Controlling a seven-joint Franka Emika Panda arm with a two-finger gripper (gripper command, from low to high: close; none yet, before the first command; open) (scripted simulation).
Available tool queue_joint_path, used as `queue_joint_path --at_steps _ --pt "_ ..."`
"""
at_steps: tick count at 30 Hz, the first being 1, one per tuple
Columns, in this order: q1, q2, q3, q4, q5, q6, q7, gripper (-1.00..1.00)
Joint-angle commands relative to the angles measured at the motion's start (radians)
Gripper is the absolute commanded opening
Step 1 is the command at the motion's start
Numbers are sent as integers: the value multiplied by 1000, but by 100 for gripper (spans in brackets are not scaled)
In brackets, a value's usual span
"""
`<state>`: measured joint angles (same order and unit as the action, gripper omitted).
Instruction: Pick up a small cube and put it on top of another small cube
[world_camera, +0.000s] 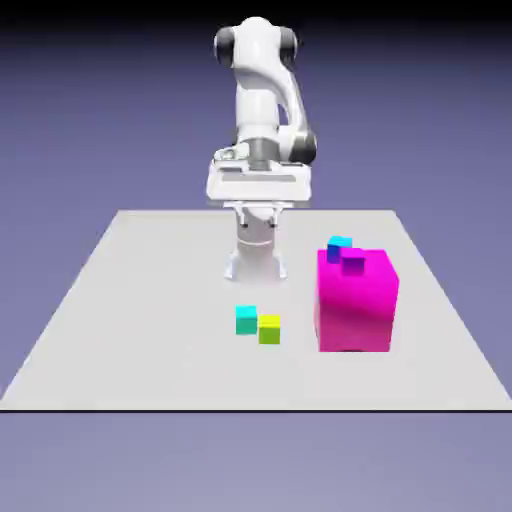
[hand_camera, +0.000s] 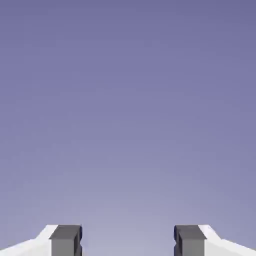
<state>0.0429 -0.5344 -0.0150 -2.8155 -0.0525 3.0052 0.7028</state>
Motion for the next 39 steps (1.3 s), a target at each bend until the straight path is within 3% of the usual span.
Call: queue_joint_path --at_steps 1,16,26,27,36,39 --pt "26 30 -12 -5 -44 -26 -32 0" --pt "409 471 -199 -73 -694 -421 -505 0" --pt "420 764 -308 -3 -972 -205 -277 0" --pt "420 764 -308 -3 -972 -205 -277 -100" --pt "409 474 -200 -72 -697 -418 -503 -100" --pt "373 472 -180 -41 -653 -460 -526 -100"
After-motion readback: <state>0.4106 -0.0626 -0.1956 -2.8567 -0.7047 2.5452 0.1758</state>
